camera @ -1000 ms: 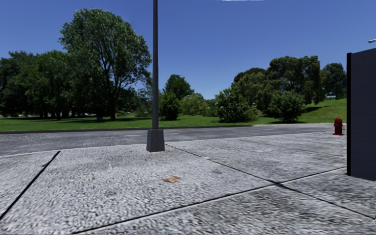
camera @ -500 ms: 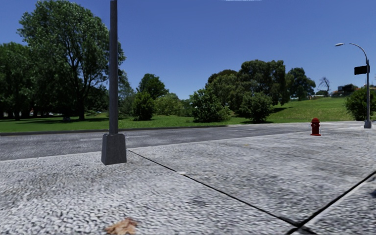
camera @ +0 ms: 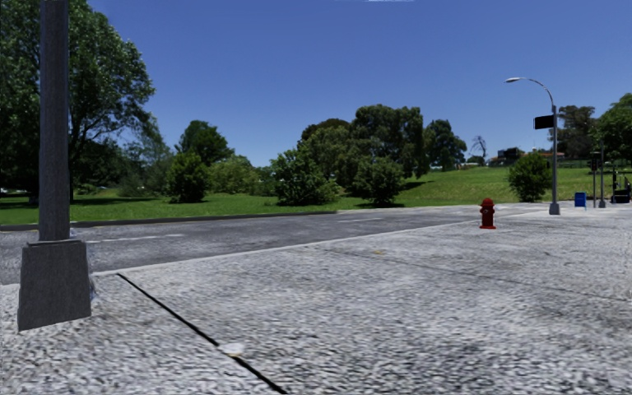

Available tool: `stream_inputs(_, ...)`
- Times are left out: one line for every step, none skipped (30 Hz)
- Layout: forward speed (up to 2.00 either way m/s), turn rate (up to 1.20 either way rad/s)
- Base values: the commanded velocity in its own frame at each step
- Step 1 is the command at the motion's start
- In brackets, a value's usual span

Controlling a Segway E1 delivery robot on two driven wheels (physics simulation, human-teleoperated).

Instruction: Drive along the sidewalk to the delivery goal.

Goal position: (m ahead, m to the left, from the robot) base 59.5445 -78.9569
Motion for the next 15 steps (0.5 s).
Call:
stream_inputs(2.00,-0.54)
stream_inputs(2.00,-0.54)
stream_inputs(2.00,-0.54)
stream_inputs(2.00,-0.54)
stream_inputs(2.00,-0.54)
stream_inputs(2.00,-0.54)
stream_inputs(2.00,-0.54)
stream_inputs(2.00,-0.54)
stream_inputs(2.00,-0.54)
stream_inputs(2.00,-0.54)
stream_inputs(2.00,-0.54)
stream_inputs(2.00,-0.54)
stream_inputs(2.00,-0.54)
stream_inputs(2.00,-0.54)
stream_inputs(2.00,-0.54)
